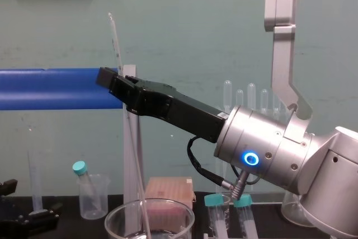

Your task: Hold the thermometer with one hand and immerse one end into the beaker, then reinsert it into the test tube rack.

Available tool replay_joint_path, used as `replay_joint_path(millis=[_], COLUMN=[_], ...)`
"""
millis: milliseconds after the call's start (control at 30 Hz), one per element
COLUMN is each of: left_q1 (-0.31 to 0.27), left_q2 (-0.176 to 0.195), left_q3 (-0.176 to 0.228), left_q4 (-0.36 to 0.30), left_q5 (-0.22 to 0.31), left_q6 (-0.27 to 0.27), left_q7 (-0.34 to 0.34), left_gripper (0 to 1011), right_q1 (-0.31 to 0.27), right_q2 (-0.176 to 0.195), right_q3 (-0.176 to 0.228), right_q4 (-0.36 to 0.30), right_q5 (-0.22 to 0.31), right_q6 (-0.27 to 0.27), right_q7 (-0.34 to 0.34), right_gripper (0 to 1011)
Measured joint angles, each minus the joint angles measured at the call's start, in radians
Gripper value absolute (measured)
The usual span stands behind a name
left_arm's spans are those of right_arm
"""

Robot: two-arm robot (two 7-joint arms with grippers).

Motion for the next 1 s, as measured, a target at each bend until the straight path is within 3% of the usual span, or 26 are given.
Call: replay_joint_path(millis=[1000], left_q1=[0.0], left_q2=[0.0], left_q3=[0.0], left_q4=[0.0], left_q5=[0.0], left_q6=[0.0], left_q7=[0.0], left_gripper=[1008], right_q1=[0.0], right_q2=[0.0], right_q3=[0.0], right_q4=[0.0], right_q5=[0.0], right_q6=[0.0], right_q7=[0.0], right_gripper=[56])
